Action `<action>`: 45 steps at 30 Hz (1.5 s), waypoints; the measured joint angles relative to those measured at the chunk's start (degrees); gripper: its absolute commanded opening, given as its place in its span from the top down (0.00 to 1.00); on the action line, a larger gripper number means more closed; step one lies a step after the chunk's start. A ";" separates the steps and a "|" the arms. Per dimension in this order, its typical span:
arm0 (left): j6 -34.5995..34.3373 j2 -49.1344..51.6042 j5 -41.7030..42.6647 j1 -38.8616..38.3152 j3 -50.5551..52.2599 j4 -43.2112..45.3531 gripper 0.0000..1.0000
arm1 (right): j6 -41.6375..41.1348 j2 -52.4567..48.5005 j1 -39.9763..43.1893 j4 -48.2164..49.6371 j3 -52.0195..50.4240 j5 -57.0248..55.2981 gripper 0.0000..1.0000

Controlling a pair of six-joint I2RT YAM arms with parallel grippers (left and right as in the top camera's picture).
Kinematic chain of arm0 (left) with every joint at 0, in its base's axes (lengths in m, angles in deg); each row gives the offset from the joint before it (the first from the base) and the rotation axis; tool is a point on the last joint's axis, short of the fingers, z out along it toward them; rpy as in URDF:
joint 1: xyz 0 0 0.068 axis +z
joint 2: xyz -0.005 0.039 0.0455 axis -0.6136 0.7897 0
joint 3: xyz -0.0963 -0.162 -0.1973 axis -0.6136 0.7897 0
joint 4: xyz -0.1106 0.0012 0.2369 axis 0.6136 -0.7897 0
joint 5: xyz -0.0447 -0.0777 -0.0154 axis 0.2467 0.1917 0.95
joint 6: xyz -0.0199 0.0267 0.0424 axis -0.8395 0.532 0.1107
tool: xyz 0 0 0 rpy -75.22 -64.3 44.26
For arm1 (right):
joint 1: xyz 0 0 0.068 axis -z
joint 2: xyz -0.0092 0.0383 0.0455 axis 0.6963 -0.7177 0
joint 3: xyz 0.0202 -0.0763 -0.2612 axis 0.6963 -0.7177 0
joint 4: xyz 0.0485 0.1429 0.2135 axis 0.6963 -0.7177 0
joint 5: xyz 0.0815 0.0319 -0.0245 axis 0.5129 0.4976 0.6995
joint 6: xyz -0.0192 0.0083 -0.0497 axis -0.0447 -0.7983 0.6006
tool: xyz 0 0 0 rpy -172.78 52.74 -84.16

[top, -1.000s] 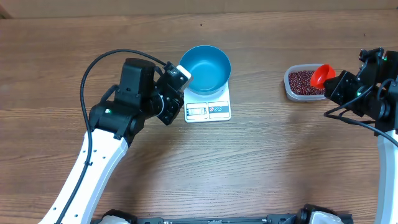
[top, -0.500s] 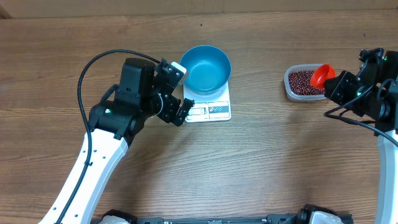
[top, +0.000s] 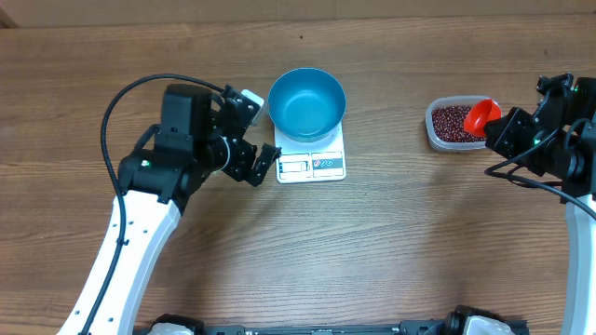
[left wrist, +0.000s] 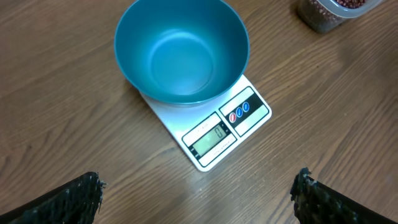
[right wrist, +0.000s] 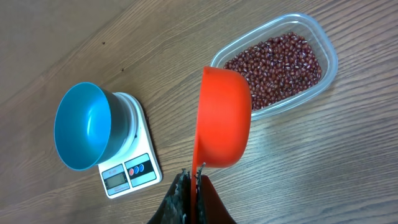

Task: Scoop item into bowl and weigh 150g on scale
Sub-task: 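Withdraw the left gripper from the scale and hold beside it, then move the scoop in the right gripper over the bean tub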

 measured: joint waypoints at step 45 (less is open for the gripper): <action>6.32 0.00 2.40 0.50 0.00 -1.25 0.00 | -0.02 0.00 0.00 0.22 0.00 0.04 0.96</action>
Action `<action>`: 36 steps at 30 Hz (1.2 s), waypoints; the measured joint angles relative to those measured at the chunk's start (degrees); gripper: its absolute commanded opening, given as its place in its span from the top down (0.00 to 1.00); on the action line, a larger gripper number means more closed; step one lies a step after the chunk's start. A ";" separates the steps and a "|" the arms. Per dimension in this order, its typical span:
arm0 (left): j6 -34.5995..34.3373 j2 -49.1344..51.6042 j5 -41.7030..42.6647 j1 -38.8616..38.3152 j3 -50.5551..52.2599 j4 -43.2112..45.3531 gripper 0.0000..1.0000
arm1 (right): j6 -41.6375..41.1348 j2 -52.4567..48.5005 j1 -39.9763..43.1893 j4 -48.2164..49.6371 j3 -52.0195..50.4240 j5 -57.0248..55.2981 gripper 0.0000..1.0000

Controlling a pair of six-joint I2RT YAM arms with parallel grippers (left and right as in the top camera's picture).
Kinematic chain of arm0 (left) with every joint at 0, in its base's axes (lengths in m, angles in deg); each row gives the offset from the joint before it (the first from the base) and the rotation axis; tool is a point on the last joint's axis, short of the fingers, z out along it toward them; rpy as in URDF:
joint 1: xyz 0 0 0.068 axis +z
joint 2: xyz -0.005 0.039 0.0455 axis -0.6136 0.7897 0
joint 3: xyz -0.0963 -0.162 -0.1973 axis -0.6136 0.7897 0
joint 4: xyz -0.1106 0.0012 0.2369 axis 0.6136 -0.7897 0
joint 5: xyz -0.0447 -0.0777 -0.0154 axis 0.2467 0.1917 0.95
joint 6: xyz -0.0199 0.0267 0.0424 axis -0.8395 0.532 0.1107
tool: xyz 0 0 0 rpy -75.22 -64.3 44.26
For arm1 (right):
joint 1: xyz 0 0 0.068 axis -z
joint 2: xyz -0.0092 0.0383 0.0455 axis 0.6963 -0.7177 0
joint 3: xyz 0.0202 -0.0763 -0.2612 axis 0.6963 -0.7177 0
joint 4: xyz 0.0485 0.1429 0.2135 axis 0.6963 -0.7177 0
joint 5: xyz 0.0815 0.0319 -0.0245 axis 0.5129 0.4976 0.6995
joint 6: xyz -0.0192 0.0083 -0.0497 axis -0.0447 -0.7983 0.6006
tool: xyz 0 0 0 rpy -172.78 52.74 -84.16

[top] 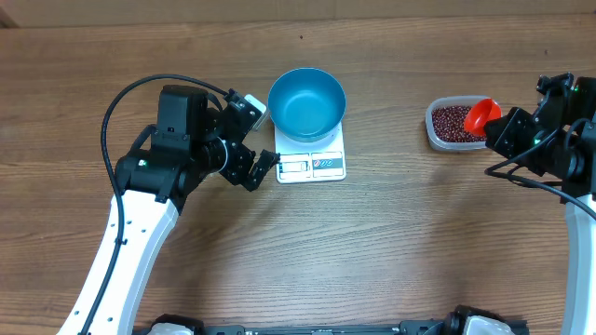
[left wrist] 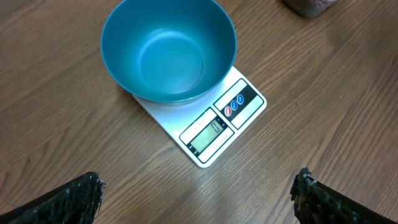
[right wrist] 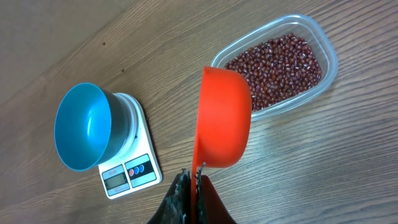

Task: Scoop item into bowl and weigh 150g on scale
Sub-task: 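Move the scoop in the right gripper over the bean tub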

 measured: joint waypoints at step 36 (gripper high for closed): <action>0.15 0.00 -1.53 0.00 0.00 -2.56 0.01 | 0.44 0.00 0.00 -1.66 0.00 -0.02 0.96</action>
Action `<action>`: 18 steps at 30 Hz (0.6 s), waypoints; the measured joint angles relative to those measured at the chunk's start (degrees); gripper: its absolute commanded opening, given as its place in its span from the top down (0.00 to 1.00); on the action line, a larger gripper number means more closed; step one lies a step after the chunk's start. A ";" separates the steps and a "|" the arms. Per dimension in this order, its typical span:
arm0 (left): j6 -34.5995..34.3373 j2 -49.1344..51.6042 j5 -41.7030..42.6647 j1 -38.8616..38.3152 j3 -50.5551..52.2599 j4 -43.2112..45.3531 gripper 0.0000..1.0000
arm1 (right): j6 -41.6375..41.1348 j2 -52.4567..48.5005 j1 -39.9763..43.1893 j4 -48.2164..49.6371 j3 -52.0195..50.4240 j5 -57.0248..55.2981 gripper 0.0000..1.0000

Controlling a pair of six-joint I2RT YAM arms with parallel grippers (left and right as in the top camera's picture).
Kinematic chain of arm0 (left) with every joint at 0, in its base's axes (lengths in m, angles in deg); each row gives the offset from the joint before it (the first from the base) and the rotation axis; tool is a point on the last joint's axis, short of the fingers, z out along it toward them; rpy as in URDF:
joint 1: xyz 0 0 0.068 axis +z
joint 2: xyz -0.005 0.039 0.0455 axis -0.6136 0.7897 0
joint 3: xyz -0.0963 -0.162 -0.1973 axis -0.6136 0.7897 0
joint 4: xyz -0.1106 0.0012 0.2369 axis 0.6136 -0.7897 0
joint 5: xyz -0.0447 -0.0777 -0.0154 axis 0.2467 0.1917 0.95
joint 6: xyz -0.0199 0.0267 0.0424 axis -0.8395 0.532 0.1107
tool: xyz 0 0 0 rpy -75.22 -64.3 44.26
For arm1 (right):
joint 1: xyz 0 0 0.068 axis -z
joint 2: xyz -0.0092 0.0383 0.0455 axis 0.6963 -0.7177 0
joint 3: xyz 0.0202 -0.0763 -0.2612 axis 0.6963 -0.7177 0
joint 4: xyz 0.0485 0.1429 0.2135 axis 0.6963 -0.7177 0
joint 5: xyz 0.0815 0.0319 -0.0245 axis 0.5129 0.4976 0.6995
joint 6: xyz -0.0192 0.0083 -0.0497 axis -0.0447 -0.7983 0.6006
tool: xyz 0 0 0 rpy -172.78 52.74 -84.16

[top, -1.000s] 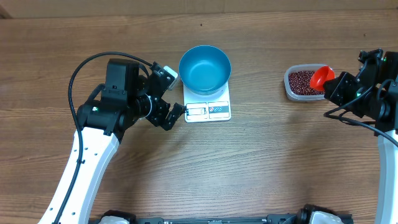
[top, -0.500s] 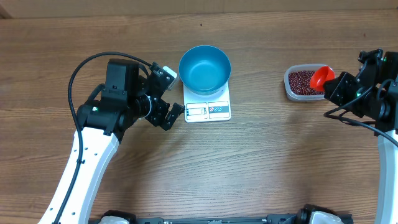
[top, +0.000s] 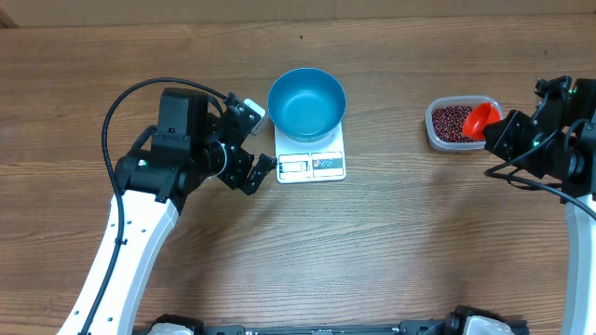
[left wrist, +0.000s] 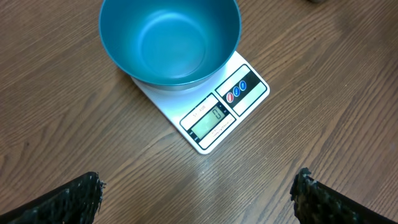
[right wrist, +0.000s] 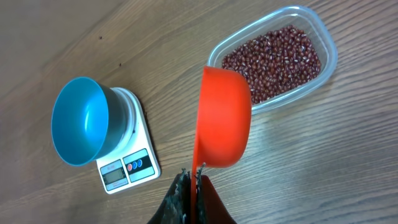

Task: Scoop item into bowl and weigh 150g on scale
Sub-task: 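Move the scoop in the right gripper over the bean tub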

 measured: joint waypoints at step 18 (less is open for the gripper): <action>0.00 0.00 0.00 0.00 0.00 0.00 0.01 | 2.08 0.00 0.00 -4.11 0.04 -2.01 0.96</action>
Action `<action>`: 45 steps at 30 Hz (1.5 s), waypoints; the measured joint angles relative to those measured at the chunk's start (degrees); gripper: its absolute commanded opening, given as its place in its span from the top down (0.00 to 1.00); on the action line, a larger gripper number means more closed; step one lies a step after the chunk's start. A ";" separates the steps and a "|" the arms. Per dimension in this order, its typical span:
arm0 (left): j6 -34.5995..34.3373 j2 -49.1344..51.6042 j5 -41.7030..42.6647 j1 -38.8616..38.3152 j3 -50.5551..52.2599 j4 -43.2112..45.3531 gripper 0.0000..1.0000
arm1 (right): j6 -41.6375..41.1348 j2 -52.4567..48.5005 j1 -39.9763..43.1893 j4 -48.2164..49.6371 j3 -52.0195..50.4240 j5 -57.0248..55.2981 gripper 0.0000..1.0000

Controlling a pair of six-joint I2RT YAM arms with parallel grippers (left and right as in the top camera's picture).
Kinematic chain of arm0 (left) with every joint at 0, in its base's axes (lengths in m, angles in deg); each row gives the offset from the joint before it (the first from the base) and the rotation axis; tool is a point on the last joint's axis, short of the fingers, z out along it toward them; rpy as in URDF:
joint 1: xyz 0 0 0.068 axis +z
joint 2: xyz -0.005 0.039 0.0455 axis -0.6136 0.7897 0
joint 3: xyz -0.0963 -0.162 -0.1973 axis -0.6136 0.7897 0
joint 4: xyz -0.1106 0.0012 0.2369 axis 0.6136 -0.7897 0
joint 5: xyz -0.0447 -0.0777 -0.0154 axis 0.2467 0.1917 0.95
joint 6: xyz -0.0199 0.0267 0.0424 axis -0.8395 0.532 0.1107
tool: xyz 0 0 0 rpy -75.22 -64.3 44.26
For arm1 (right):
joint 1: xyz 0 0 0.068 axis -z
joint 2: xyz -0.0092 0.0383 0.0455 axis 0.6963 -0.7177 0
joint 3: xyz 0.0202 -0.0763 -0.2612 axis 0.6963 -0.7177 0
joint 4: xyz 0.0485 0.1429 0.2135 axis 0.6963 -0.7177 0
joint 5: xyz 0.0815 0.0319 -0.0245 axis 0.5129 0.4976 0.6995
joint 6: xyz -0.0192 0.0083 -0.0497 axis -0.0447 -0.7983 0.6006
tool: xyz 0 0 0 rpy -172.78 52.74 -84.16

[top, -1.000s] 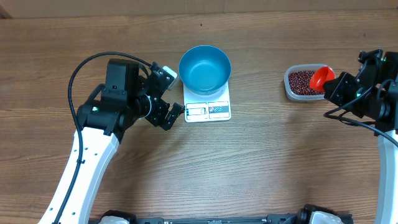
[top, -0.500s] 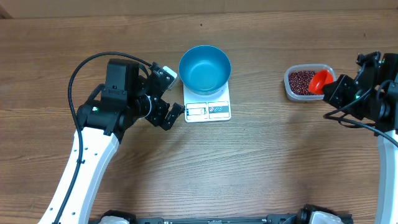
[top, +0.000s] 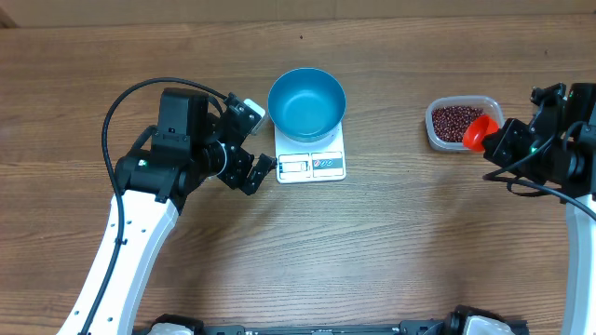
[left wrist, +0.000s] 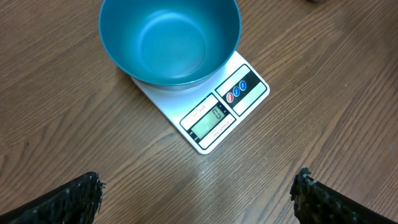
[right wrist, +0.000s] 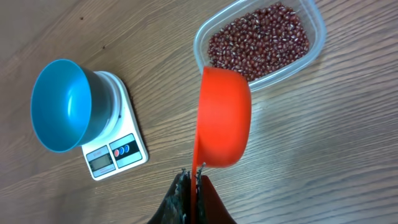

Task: Scoop item into bowl and weigh 150g on scale
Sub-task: 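Move the scoop in the right gripper over the bean tub, then lower the scoop into the red beans with the right gripper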

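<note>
An empty blue bowl (top: pixel 306 102) stands on the white scale (top: pixel 312 164), whose display (left wrist: pixel 210 118) reads 0. A clear tub of red beans (top: pixel 453 123) sits at the right. My right gripper (right wrist: pixel 194 175) is shut on the handle of an orange scoop (right wrist: pixel 224 118), which hangs at the tub's near edge, its cup (top: pixel 480 131) turned on its side. My left gripper (top: pixel 250 140) stands open just left of the scale, fingertips (left wrist: pixel 81 190) wide apart with nothing between them.
The wooden table (top: pixel 391 242) bears only the scale, the bowl and the tub. The left arm's cable (top: pixel 121 98) loops out to the left of the arm.
The right gripper with the scoop has shifted slightly toward the table's front, so the tub sits higher in its wrist view. The left arm has not moved.
The left gripper stood open close to the scale while the right held the scoop over the tub's right end. The left gripper then drew back a little from the scale. The scoop has since come down to the tub's near edge.
</note>
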 measured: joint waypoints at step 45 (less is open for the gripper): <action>0.00 0.00 -0.20 0.00 0.00 -0.15 0.01 | 26.18 -31.98 -0.48 -3.04 22.12 -10.71 0.96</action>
